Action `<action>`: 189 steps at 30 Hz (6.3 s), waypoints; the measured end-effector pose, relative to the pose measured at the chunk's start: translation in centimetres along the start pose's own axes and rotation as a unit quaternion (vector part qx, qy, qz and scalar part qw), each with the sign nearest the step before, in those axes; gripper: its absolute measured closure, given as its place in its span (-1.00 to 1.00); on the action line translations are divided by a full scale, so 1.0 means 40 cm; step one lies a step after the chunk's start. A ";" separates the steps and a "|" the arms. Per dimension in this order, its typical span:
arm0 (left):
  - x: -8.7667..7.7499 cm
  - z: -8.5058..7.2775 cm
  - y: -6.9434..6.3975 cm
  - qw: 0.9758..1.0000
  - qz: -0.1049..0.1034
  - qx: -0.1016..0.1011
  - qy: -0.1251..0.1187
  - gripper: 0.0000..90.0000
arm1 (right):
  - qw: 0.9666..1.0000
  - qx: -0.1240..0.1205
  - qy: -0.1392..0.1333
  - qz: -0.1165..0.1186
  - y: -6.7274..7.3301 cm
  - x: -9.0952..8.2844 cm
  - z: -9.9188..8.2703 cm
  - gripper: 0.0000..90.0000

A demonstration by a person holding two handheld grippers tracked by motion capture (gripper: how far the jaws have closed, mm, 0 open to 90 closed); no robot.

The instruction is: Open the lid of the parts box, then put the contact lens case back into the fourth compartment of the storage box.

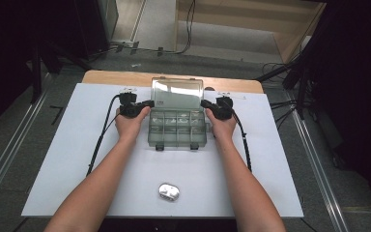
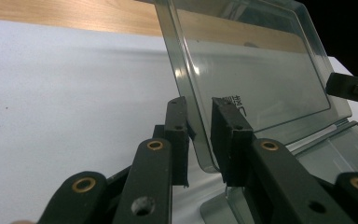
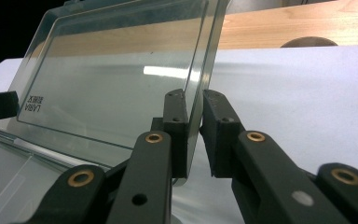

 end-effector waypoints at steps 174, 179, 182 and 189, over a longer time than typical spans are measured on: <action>-0.601 -0.309 0.113 0.985 -0.003 0.123 -0.122 -1.00 | 0.922 -0.286 0.173 0.197 0.479 -0.276 -0.286 -1.00; -0.600 -0.309 0.111 0.984 -0.005 0.128 -0.124 -1.00 | 0.912 -0.295 0.199 0.205 0.497 -0.262 -0.305 -1.00; -0.602 -0.308 0.112 0.984 -0.004 0.126 -0.125 -1.00 | 0.907 -0.296 0.211 0.213 0.506 -0.253 -0.313 -1.00; -0.605 -0.308 0.110 0.983 -0.002 0.129 -0.127 -1.00 | 0.899 -0.308 0.235 0.202 0.528 -0.240 -0.335 -0.81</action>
Point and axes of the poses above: each handheld gripper's, and its own axes: x roughly forward along the jaws, z roughly out of its top, y roughly to its left, the point moved 1 cm from there along x, roughly forward along the jaws, and after that the axes turned 8 degrees about z, right-handed, at the moved point
